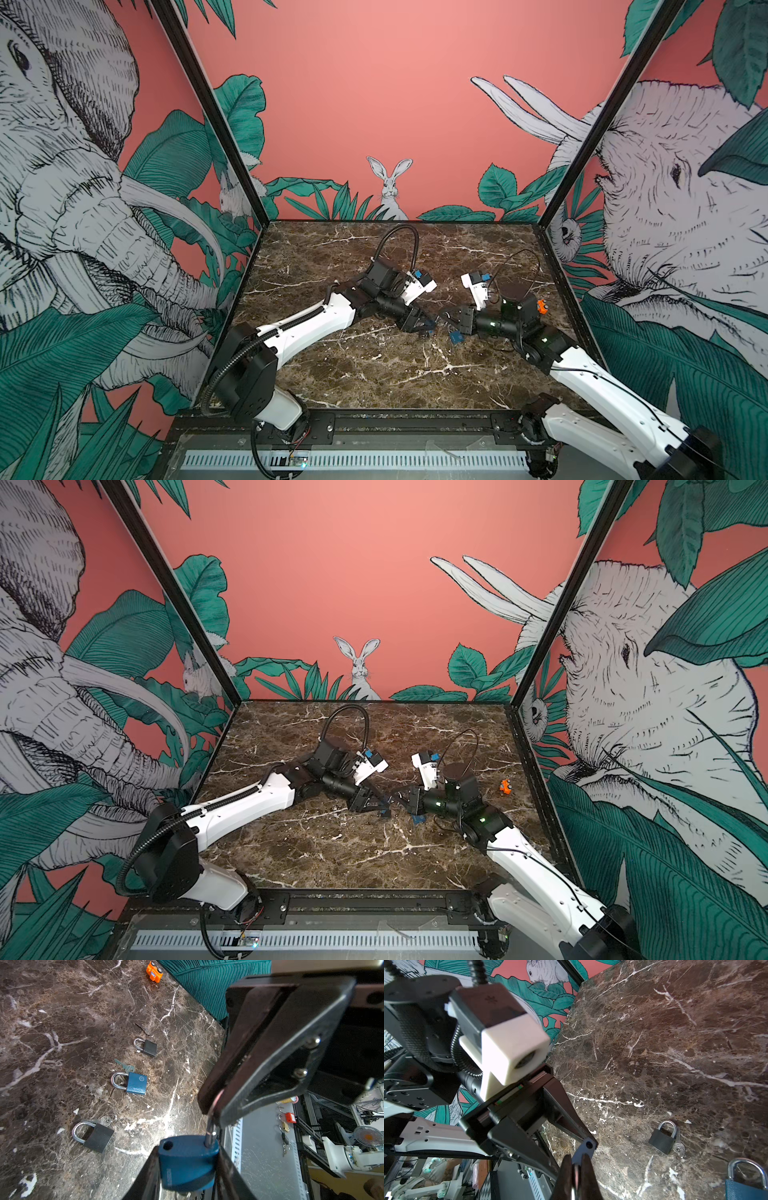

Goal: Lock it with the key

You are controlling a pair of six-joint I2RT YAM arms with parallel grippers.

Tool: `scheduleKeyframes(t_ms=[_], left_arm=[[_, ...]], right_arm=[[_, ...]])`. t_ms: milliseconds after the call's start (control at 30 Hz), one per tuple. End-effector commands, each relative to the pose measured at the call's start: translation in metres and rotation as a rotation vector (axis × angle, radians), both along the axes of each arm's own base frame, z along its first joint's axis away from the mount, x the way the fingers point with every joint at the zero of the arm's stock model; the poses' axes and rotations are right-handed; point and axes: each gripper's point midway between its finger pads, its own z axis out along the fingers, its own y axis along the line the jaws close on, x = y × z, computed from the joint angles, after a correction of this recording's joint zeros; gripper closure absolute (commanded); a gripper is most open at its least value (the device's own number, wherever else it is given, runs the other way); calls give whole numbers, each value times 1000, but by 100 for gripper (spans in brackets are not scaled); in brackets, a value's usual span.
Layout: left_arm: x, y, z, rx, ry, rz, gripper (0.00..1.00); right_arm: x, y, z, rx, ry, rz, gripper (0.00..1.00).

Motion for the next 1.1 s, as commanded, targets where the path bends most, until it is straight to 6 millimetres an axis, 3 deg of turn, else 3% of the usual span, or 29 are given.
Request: scheduleKeyframes(t_ms=[0, 367, 400, 500, 567, 667, 800, 1067], left_arm=[[0, -3, 28, -58, -60, -16, 100], [7, -6, 25, -44, -76, -3, 100], [8, -6, 24, -40, -80, -1, 98], [15, -6, 18, -21, -103, 21, 60], [21, -5, 17, -13, -127, 38, 49], [41, 2, 19, -49, -170, 111, 43], [63, 16, 40, -214, -192, 188, 35], [48, 2, 51, -388, -119, 64, 31]], right_arm=[[-1, 3, 10, 44, -35, 16, 100], [2, -8, 12, 59, -18, -38, 100], [4, -10, 10, 58, -9, -52, 100], [10, -19, 6, 51, 16, -102, 100], [14, -28, 4, 43, 24, -143, 100], [21, -40, 1, 54, 42, -199, 100], [28, -51, 3, 90, 49, -246, 100], [38, -63, 19, 215, 56, -331, 100]])
